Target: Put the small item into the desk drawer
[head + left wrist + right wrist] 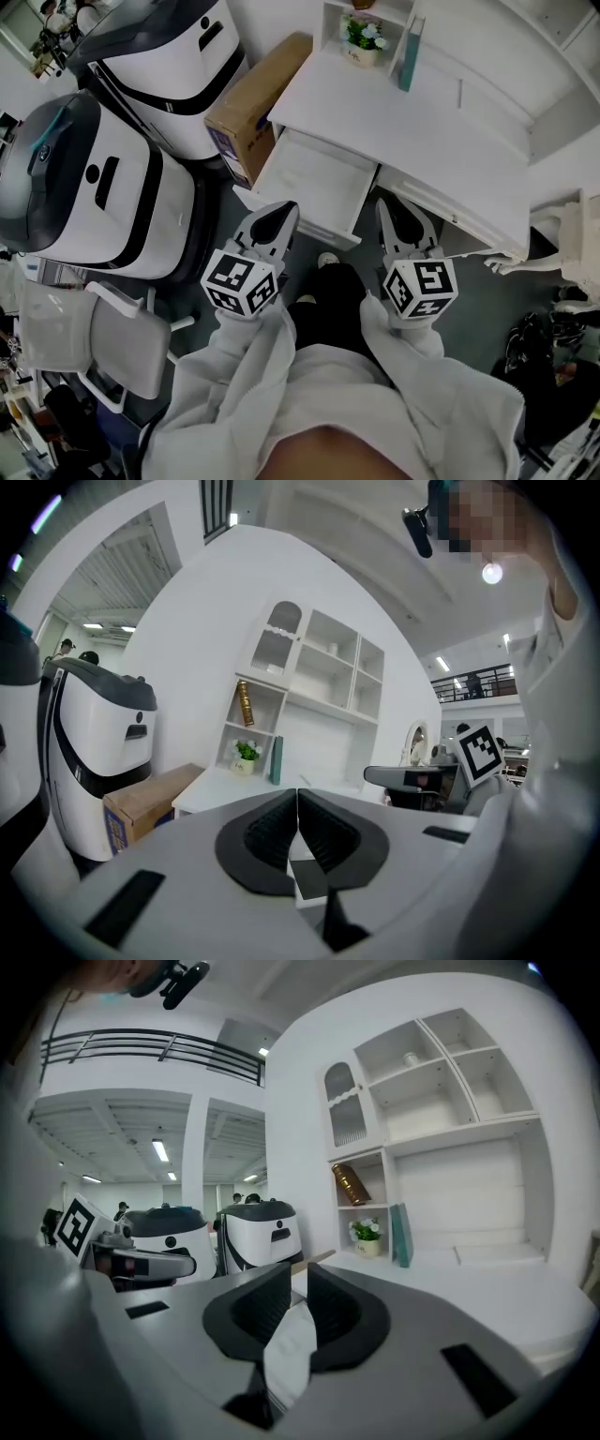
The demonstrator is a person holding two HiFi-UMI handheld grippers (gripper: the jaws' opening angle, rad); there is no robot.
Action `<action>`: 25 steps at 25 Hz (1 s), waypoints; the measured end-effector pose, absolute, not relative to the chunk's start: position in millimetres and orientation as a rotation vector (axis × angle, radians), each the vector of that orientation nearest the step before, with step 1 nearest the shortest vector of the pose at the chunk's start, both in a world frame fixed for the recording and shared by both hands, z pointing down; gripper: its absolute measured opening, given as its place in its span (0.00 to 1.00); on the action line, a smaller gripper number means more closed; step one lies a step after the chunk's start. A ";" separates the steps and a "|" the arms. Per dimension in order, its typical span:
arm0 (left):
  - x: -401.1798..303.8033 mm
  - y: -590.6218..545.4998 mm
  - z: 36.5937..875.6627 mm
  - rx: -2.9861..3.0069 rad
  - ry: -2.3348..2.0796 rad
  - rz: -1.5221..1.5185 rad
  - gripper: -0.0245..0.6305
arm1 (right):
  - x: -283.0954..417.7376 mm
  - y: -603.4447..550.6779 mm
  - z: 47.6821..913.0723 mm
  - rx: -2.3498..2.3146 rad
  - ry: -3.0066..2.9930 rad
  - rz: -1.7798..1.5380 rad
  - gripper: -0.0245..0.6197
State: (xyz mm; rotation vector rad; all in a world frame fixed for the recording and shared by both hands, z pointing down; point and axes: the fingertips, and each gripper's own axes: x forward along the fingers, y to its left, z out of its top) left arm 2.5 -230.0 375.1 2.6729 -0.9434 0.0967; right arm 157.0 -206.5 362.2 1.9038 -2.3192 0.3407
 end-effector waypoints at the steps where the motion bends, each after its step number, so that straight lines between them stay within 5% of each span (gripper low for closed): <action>1: 5.1 -228.1 374.9 2.678 -0.935 0.094 0.06 | 159.5 -203.9 363.2 1.917 -2.313 0.342 0.14; 25: 8.8 -230.5 384.9 2.674 -1.014 0.150 0.06 | 180.2 -200.5 378.2 1.949 -2.224 0.327 0.10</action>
